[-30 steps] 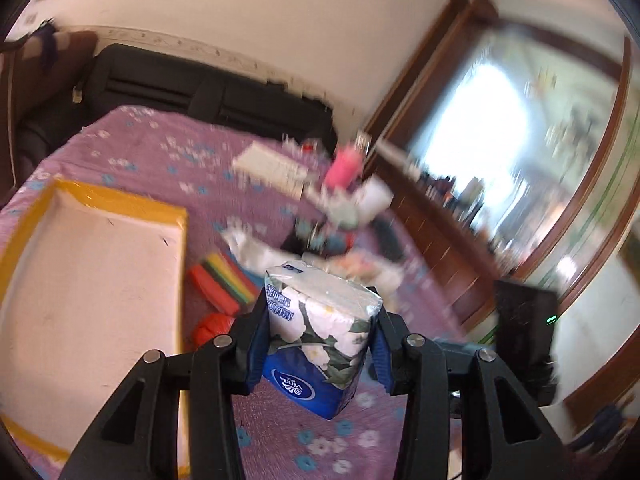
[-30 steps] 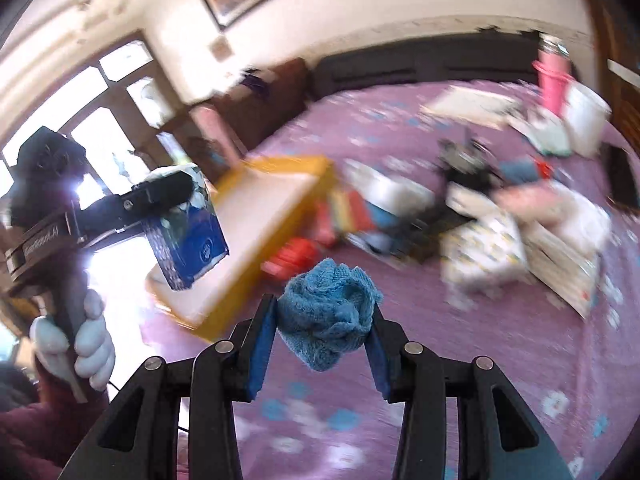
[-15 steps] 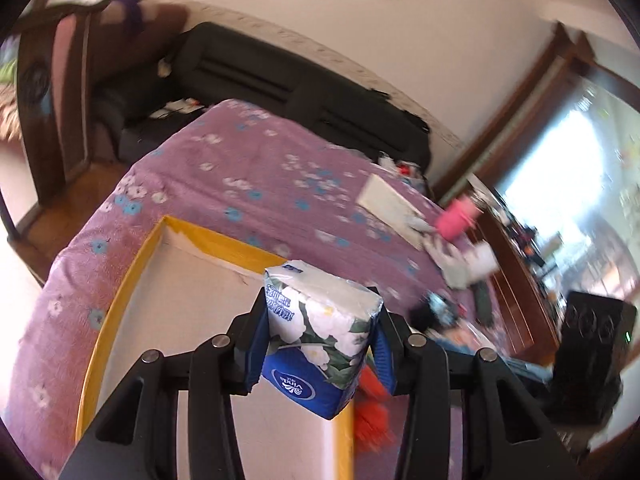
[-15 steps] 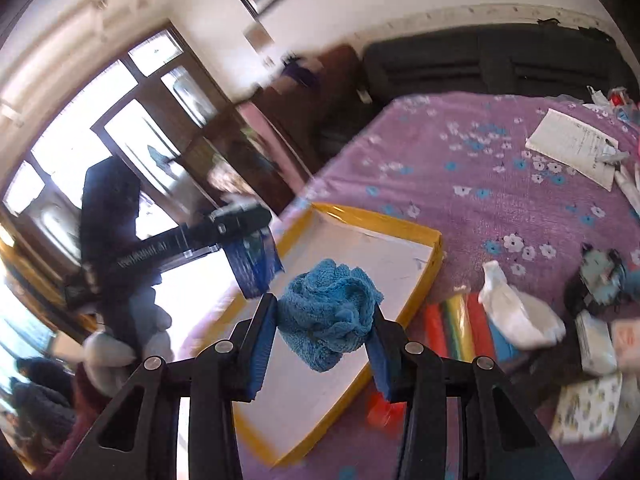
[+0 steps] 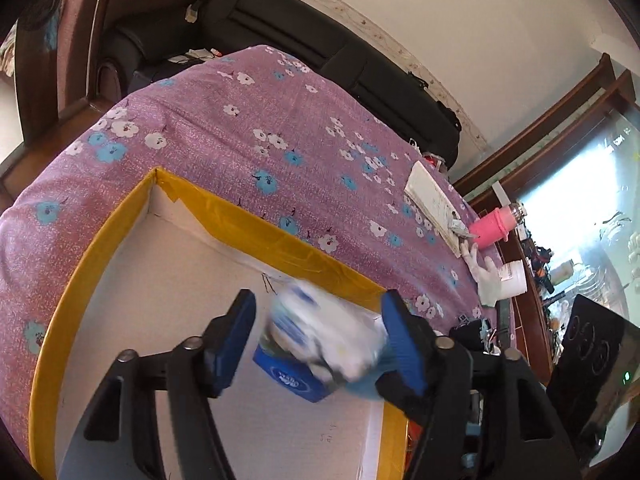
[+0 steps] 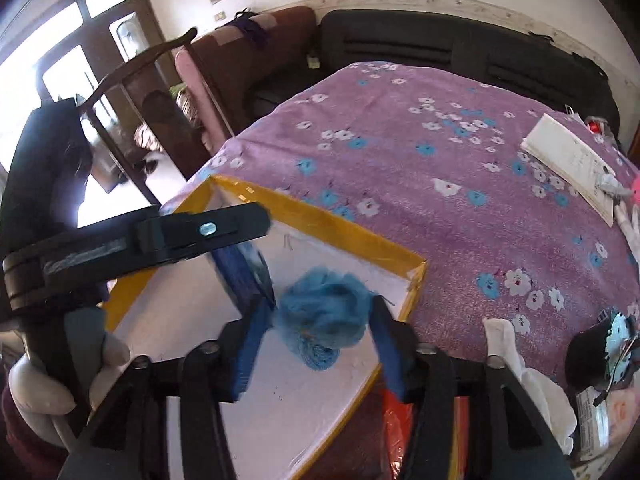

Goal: Organize soft objects
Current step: 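Carry the towel and tissue pack into the yellow-rimmed tray and open both tools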

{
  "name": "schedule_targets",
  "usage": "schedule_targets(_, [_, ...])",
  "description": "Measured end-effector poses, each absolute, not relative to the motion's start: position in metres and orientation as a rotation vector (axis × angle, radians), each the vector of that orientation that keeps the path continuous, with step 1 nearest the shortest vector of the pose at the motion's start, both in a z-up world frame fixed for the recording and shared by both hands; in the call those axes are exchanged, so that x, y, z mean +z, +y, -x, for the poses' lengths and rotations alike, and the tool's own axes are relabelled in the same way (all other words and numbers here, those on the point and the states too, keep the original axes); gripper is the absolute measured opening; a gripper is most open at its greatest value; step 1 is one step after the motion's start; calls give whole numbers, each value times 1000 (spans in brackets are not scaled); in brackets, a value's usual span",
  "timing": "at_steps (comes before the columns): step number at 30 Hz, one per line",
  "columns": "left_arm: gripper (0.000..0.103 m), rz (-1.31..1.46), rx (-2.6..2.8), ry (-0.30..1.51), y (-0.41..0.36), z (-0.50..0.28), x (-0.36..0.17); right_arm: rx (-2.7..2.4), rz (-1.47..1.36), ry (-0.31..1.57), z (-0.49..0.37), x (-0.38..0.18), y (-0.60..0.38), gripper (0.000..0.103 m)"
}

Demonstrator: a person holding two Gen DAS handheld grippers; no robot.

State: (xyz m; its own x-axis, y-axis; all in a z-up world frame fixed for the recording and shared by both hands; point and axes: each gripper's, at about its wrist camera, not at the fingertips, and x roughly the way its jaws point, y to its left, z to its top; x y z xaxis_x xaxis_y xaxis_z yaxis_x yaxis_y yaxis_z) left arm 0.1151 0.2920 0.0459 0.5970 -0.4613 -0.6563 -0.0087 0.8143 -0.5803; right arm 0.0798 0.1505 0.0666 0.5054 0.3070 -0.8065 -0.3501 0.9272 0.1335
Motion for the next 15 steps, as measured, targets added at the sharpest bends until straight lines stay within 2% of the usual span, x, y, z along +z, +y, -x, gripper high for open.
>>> schedule_targets(10, [80, 505, -331, 830, 264, -54, 88, 329, -78, 895, -24, 95, 63, 69])
schedule_targets(15, [81, 321, -396, 817, 214, -8, 100, 270, -154, 878, 17, 97, 5, 70])
